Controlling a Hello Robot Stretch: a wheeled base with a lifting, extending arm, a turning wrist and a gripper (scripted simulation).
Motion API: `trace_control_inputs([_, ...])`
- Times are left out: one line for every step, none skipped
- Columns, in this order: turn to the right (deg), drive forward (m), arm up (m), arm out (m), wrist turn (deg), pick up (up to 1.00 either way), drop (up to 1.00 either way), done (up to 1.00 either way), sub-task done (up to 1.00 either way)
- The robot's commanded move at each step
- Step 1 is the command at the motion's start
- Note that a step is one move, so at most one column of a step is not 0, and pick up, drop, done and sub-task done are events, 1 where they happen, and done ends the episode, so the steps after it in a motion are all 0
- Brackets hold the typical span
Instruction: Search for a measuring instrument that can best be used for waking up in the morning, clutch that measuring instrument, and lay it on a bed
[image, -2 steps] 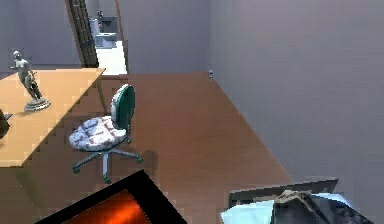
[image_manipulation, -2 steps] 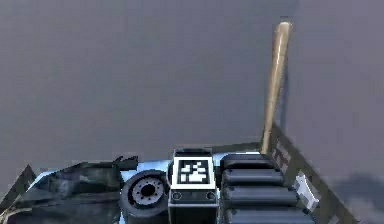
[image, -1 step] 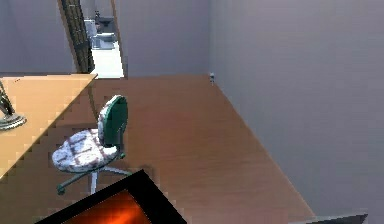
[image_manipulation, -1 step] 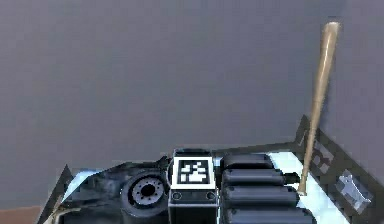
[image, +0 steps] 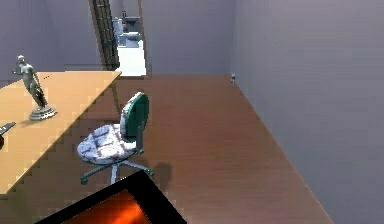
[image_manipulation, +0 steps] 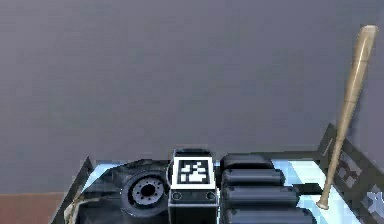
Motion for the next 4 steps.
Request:
trace_control_inputs([0.0,0.0,0.0,0.48,0.0,0.0,0.0,0.0,0.0])
trace_control_inputs([0.0,0.0,0.0,0.0,45.0,0.0,0.0,0.0,0.0])
trace_control_inputs([0.0,0.0,0.0,0.0,45.0,0.0,0.0,0.0,0.0])
trace_control_inputs([0.0,0.0,0.0,0.0,45.0,0.0,0.0,0.0,0.0])
